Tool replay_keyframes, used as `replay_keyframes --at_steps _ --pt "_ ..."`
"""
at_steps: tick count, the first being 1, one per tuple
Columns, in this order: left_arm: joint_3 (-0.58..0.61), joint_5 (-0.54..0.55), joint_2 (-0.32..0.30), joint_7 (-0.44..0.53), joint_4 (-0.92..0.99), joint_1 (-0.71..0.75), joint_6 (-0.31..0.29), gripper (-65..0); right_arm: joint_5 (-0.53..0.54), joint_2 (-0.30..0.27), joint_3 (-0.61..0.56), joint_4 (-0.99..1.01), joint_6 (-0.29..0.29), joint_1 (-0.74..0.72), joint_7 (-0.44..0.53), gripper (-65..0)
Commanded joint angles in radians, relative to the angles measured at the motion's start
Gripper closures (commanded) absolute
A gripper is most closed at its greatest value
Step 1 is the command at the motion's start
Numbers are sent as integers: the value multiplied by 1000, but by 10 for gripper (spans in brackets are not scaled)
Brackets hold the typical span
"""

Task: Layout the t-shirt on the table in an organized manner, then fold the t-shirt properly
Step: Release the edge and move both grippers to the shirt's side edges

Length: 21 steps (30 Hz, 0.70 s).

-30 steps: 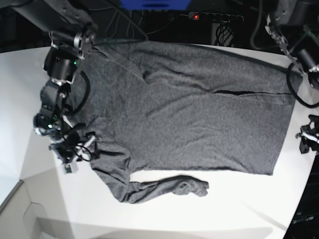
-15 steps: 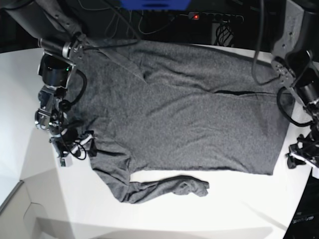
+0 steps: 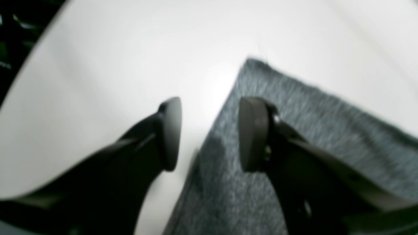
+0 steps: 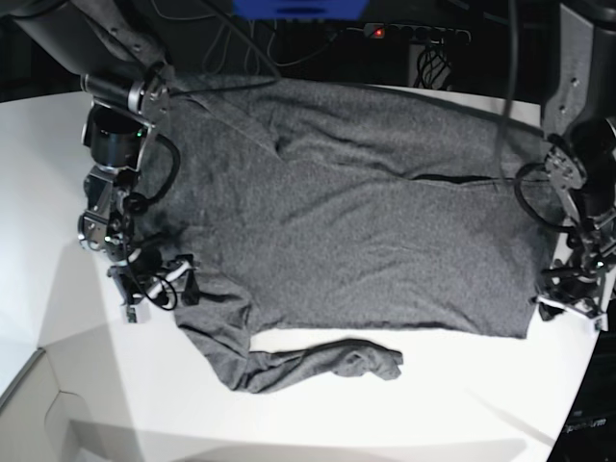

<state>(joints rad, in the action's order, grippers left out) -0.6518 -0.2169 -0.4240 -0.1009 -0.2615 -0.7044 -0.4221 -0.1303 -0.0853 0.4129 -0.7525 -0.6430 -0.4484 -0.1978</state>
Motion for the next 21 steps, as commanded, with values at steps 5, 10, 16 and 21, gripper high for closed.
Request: replay_keyframes --at_steps 5,10,16,21 --pt "63 17 -11 53 28 -33 53 -281 -1 -8 -1 -8 -7 -16 -21 -349" --pt "77 9 -9 51 34 -33 73 -281 -1 -8 -1 -8 -7 0 -16 -349" --pt "79 7 14 48 35 -13 73 -281 -1 -8 -1 -8 -7 4 -16 -349" --pt "111 7 27 45 35 9 72 -281 -1 -8 -1 -8 -7 4 -16 -348"
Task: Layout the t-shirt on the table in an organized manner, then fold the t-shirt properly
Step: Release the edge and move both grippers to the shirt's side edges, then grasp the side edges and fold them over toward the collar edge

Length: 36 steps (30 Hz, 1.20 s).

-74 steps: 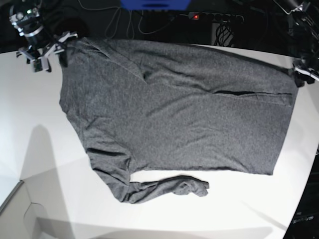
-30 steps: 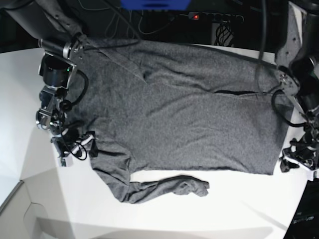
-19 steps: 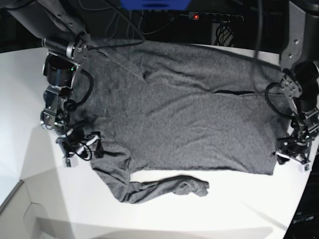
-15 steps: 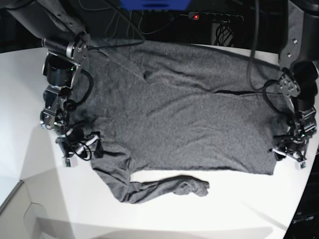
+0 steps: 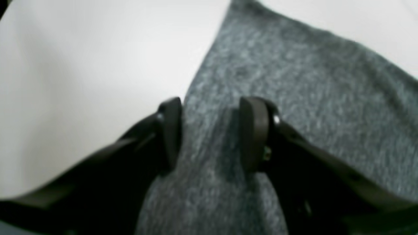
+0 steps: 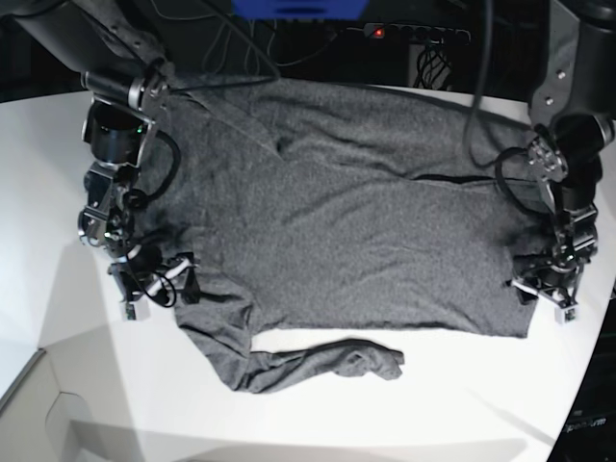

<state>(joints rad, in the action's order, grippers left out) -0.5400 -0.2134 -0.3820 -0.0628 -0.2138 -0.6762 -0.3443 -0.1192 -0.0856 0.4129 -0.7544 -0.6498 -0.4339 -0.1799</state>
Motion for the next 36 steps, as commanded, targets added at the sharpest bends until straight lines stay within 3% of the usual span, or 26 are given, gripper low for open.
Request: replay_keyframes --at_steps 1,11,13,15,18,23,24,28,36 --pt "11 9 -15 7 -11 -15 -6 -281 -12 -9 -1 -6 0 -10 -34 -348" --pt "30 13 -16 13 3 37 -6 -259 -12 -13 -1 -6 -1 -9 -34 -348" --pt "30 13 -16 13 3 37 -6 -206 -12 -13 -1 -6 -3 -9 -36 -347" --pt "25 13 -16 13 1 37 -6 -120 -12 -13 -1 -6 -44 -9 -37 -339" --pt "28 13 -16 13 1 33 -6 0 -14 -13 -1 -6 -48 -9 -40 -247" --pt "22 15 -15 13 -11 11 -17 0 -14 -13 -1 -6 -48 -9 -42 -14" --pt "22 15 -15 13 -11 9 -17 -1 -14 -13 -3 -6 -48 -9 -42 0" --pt "22 22 -15 8 -14 5 -19 -1 -14 -13 -3 -40 -48 -7 -42 0" --pt "30 213 -15 -76 -230 109 -19 -1 -9 22 -1 -277 -48 89 -42 0"
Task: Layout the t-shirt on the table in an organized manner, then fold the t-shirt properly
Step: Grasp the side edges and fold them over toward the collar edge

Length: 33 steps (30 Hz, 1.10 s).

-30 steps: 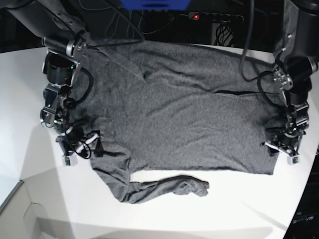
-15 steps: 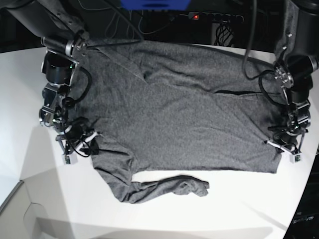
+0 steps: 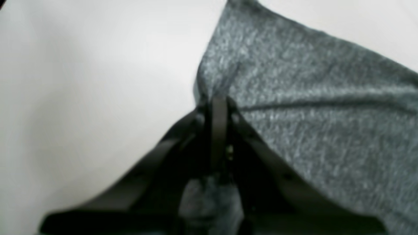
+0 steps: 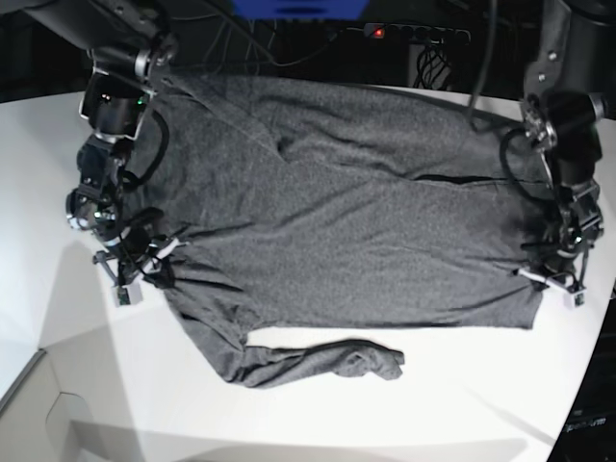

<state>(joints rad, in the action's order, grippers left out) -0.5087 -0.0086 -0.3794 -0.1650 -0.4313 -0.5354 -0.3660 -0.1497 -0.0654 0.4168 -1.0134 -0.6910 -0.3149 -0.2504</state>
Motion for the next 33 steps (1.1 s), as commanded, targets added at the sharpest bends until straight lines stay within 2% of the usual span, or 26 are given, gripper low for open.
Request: replay_keyframes --at_steps 1,6,11,21,28,33 --pt "-1 31 -14 11 -54 -18 2 -1 22 6 -5 -34 -7 -23 27 0" --pt "0 112 12 -60 -258 79 2 -1 22 34 -5 -144 -7 30 26 0" --pt "0 163 15 -92 -355 120 2 -1 22 66 -5 -305 -7 84 -57 0" --pt "-9 166 9 -113 -369 151 2 -1 23 72 -5 -476 -7 219 -74 0" --pt "-9 167 15 -117 -573 252 2 -1 23 71 -5 -589 -7 337 -71 0" --pt "-11 167 15 -115 -596 308 2 -1 23 72 -5 -612 -7 405 -69 0"
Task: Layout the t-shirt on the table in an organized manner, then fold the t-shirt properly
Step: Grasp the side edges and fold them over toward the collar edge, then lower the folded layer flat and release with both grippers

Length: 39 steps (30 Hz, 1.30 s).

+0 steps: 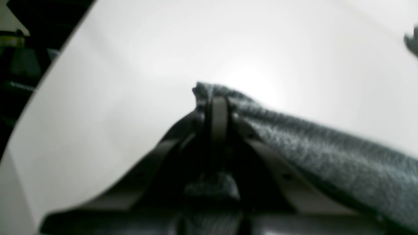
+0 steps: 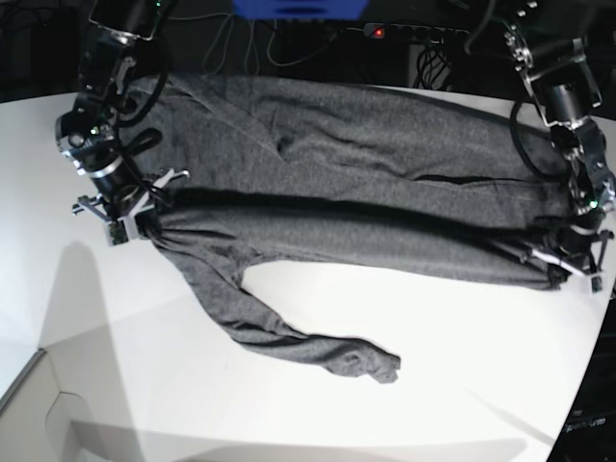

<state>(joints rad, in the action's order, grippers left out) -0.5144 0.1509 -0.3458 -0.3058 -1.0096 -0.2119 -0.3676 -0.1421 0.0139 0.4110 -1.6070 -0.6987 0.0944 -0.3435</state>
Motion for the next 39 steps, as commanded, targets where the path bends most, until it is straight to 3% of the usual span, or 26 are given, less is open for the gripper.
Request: replay_keyframes --at_steps 1,7,12,18,30,35,39 --pt "-11 11 -20 26 -19 -4 3 -1 16 -7 1 -22 1 8 24 0" --pt "-86 134 -26 24 -24 50 3 -1 16 4 1 -126 1 118 24 0" --pt "-86 148 -26 24 -24 87 3 -1 16 54 -4 -192 1 227 25 0" --pt "-88 148 -28 24 -24 99 3 -1 14 42 -85 -200 1 307 25 0" --pt "-138 149 -40 23 -56 151 3 -1 11 33 -96 -158 1 301 25 0" --pt "-138 149 -40 -88 -114 153 3 -1 11 16 -96 -157 1 301 25 0" --pt "-138 143 -40 -102 -105 159 3 -1 11 14 -96 -157 1 302 25 0"
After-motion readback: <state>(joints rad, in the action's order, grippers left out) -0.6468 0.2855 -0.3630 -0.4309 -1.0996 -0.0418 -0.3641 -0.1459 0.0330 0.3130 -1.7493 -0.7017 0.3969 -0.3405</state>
